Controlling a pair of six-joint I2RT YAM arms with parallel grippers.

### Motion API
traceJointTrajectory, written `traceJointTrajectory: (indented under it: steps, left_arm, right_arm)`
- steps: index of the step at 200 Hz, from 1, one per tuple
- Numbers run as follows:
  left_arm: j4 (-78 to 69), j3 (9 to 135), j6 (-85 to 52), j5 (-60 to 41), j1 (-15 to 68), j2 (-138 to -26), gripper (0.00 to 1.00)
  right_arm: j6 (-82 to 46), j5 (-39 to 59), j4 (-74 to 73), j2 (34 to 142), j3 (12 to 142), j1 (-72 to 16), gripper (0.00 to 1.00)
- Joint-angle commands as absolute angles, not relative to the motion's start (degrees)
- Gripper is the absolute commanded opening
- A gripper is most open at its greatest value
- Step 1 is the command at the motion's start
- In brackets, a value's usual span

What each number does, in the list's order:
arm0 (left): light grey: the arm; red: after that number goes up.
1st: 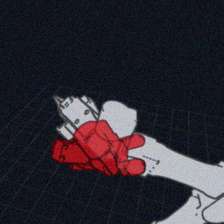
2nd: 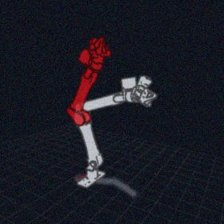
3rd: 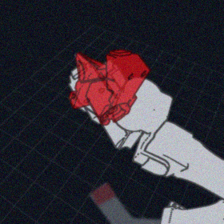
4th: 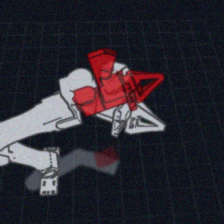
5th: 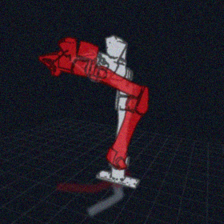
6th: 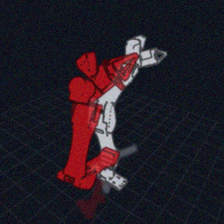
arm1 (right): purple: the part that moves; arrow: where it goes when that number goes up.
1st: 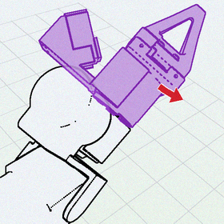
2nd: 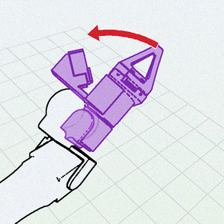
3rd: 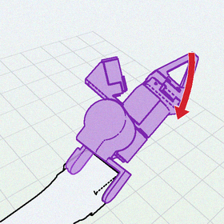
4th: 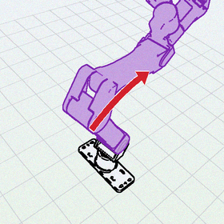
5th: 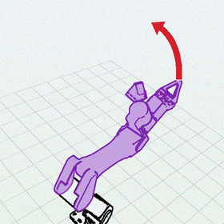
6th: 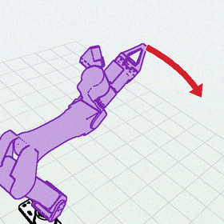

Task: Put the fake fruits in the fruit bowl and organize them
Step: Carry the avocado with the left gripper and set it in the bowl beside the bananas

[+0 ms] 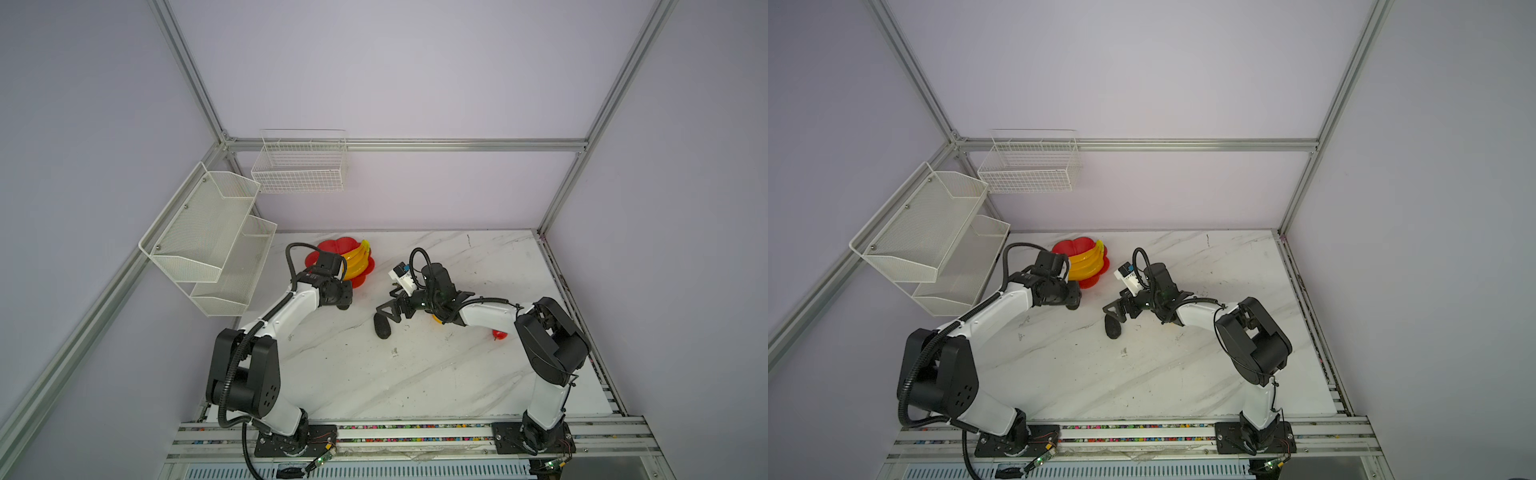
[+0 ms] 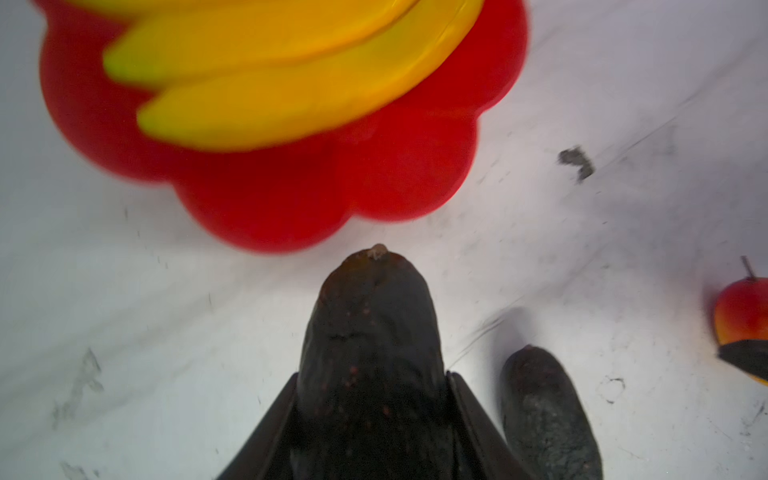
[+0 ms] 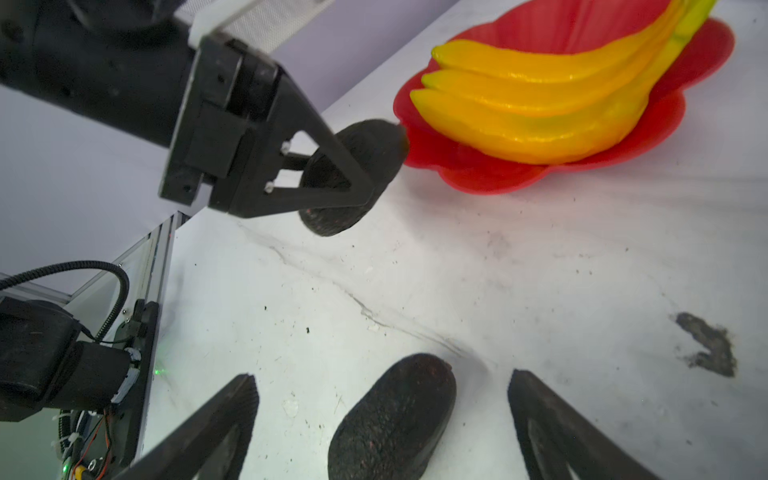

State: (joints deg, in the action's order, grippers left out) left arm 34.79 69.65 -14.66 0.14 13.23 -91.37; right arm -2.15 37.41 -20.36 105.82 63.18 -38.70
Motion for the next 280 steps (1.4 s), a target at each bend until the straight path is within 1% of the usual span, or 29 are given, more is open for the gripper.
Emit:
traceJointTrajectory:
  steps: [1, 19, 46, 77, 118, 178, 201, 231, 280]
  left_arm:
    - [33.13, 80.92, -0.05, -4.99, 12.68, -96.41, 0.39]
    - [33.61, 86.52, 7.03, -6.24, 12.61, -101.06, 0.39]
    - [36.75, 94.69, 13.84, -8.15, 12.15, -107.52, 0.39]
    - [39.26, 100.23, 21.8, -6.25, 12.0, -112.56, 0.4]
    - [40.96, 100.98, 24.53, -5.13, 10.91, -115.18, 0.41]
    - [40.8, 100.71, 25.78, -6.42, 9.71, -117.59, 0.42]
    - [40.03, 100.43, 26.36, -7.32, 9.58, -118.08, 0.45]
    - [39.3, 100.15, 26.9, -7.79, 9.41, -118.63, 0.47]
    - [38.25, 99.96, 26.24, -8.73, 9.15, -118.48, 0.62]
  right_arm:
    - [-3.12, 38.83, -25.19, 106.13, 64.31, -39.02, 0.97]
    - [-3.29, 37.98, -24.9, 105.77, 63.93, -39.02, 0.97]
    - [-3.65, 34.95, -25.27, 104.27, 61.42, -39.02, 0.97]
    - [-3.4, 34.67, -25.21, 103.12, 59.81, -39.02, 0.97]
    - [-3.08, 34.44, -24.94, 102.92, 59.76, -39.02, 0.97]
    - [-2.59, 34.58, -23.82, 103.56, 60.83, -39.02, 0.97]
    - [-2.89, 34.11, -24.21, 103.19, 60.15, -39.02, 0.97]
    - [-2.99, 33.75, -24.08, 103.31, 59.86, -39.07, 0.97]
    - [-2.98, 33.41, -23.86, 103.54, 60.11, -38.98, 0.97]
